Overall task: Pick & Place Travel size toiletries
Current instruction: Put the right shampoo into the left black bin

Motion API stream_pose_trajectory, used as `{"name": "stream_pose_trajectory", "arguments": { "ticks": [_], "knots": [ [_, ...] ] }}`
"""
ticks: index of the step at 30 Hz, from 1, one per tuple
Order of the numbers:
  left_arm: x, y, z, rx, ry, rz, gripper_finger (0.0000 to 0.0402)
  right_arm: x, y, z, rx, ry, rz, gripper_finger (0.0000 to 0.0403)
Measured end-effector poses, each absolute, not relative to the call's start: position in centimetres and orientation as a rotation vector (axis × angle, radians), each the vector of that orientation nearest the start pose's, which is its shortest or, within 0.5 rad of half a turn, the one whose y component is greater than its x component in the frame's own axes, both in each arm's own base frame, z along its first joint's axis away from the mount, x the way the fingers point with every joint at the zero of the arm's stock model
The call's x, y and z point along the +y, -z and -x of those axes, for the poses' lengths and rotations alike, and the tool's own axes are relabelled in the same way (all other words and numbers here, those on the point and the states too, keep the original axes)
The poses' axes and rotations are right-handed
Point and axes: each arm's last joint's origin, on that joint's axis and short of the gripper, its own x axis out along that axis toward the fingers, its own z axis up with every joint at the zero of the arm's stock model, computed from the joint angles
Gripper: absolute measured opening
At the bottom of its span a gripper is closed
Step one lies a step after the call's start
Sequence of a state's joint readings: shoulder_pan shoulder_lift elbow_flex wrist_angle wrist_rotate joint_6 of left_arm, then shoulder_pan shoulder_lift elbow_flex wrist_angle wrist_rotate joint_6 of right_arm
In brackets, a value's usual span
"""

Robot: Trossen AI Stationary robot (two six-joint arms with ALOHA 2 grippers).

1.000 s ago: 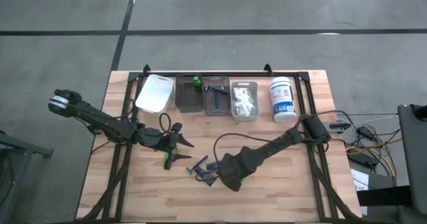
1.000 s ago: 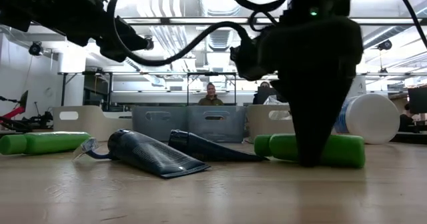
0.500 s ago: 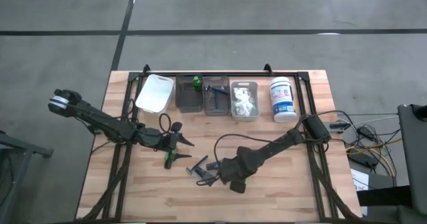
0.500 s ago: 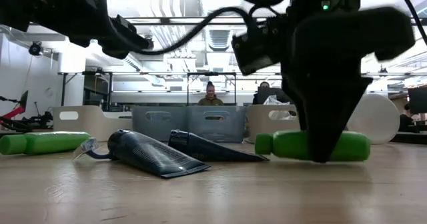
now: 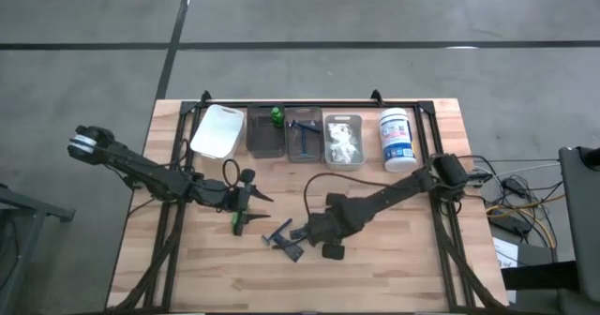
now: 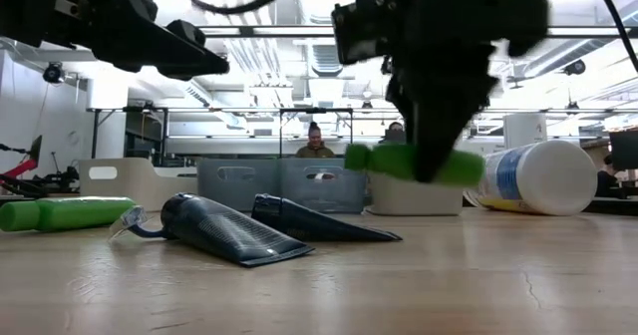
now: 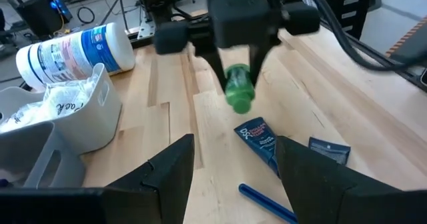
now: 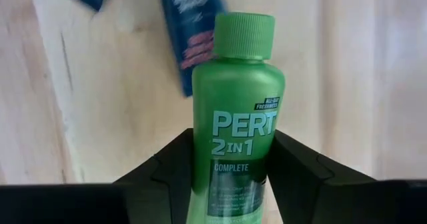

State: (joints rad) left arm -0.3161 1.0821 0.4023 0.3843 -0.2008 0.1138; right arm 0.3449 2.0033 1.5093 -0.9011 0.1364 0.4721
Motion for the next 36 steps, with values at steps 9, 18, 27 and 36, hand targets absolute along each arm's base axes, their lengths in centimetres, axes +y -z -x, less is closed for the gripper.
{"name": "stream_pose_trajectory", "arguments": {
  "ticks": [9, 18, 27, 36],
  "knots": [
    [-6.3, -20.4, -21.1, 0.233, 0.131, -0.203, 0.0213, 10.5, -22.2, -37.4, 1.206, 0.093, -0.051, 0.0156],
    [-6.3, -20.0, -22.8, 0.18, 0.115, -0.288, 0.0213, 9.0, -23.9, -38.0, 1.1, 0.051, -0.04, 0.0148],
    [-6.6, -20.0, -26.2, 0.197, 0.146, -0.347, 0.0213, 8.7, -24.0, -38.2, 1.087, 0.036, -0.027, 0.0151],
    [-7.0, -19.5, -28.3, 0.228, 0.152, -0.394, 0.0213, 8.9, -24.2, -38.4, 1.064, -0.003, -0.032, 0.0151]
  ]
}}
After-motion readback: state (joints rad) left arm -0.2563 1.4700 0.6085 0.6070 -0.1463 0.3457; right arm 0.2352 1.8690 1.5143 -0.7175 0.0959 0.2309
